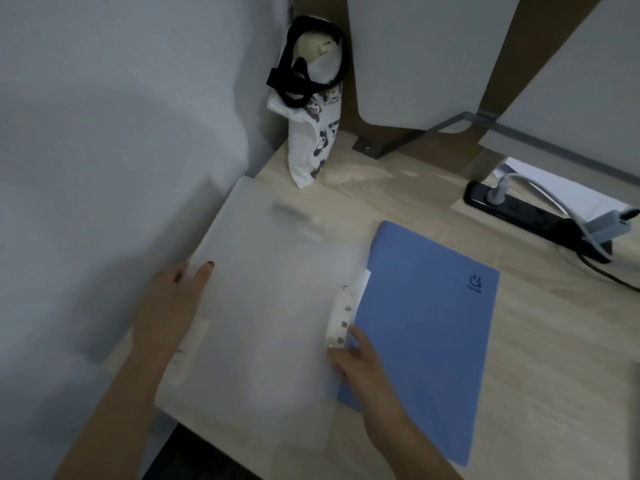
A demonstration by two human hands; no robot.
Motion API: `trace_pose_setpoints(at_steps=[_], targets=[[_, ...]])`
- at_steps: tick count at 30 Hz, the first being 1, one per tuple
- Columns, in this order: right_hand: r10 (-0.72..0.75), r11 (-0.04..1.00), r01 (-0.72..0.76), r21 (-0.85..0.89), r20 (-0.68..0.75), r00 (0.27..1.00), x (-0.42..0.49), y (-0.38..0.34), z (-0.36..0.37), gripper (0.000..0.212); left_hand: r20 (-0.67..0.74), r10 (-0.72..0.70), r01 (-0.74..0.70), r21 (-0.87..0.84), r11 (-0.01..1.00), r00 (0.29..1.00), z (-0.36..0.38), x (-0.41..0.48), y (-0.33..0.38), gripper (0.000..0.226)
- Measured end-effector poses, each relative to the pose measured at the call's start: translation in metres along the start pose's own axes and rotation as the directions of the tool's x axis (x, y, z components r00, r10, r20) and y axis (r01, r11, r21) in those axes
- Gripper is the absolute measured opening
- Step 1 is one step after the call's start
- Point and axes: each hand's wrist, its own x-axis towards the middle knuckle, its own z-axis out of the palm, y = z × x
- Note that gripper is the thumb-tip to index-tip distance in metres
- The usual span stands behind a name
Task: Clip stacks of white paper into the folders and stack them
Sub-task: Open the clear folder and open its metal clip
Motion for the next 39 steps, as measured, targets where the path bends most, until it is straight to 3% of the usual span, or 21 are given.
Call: trace_pose_setpoints(at_steps=[4,9,14,18,22,25,30,33,36,39], targets=[[-0.145,0.987,0.152,0.047,-0.129,0.981,-0.008,-0.008,-0.024,0.042,-0.038,0.035,-0.043,-0.235,0.971,0.999,0.004,-0.023,0.028,0.038],[-0.26,0.951,0.297,0.083,-0.304,0.916,-0.024,-0.012,-0.091,0.048,0.054,0.043,-0.016,-0.426,0.905,0.998,0.058,-0.057,0.076,0.036],[-0.169,0.948,0.284,0.142,-0.533,0.829,-0.045,0.005,-0.173,0.038,0.232,0.141,-0.023,-0.445,0.895,0.962,0.131,-0.106,0.123,0.03],[-0.05,0.948,0.24,0.207,-0.649,0.759,-0.068,0.031,-0.235,0.039,0.407,0.185,0.006,-0.425,0.905,0.895,0.188,-0.16,0.147,0.029],[0.051,0.961,0.155,0.227,-0.702,0.711,-0.085,0.06,-0.28,0.045,0.51,0.189,-0.01,-0.334,0.942,0.839,0.236,-0.201,0.151,0.022],[0.072,0.983,0.072,0.166,-0.721,0.689,-0.091,0.077,-0.296,0.047,0.511,0.172,-0.022,-0.285,0.958,0.842,0.256,-0.219,0.144,0.023],[0.054,0.998,-0.006,0.068,-0.742,0.668,-0.091,0.084,-0.303,0.05,0.499,0.265,-0.226,-0.138,0.964,0.825,0.267,-0.241,0.136,0.066],[0.001,1.0,-0.009,-0.007,-0.761,0.649,-0.097,0.078,-0.306,0.048,0.566,0.27,-0.304,-0.037,0.952,0.779,0.263,-0.245,0.136,0.076],[-0.028,0.997,0.071,0.028,-0.735,0.677,-0.118,0.059,-0.308,0.034,0.686,0.209,-0.204,-0.09,0.975,0.697,0.25,-0.239,0.144,0.071],[-0.083,0.945,0.268,0.187,-0.657,0.749,-0.145,0.031,-0.303,0.026,0.826,0.117,-0.032,-0.119,0.992,0.552,0.226,-0.225,0.163,0.06]])
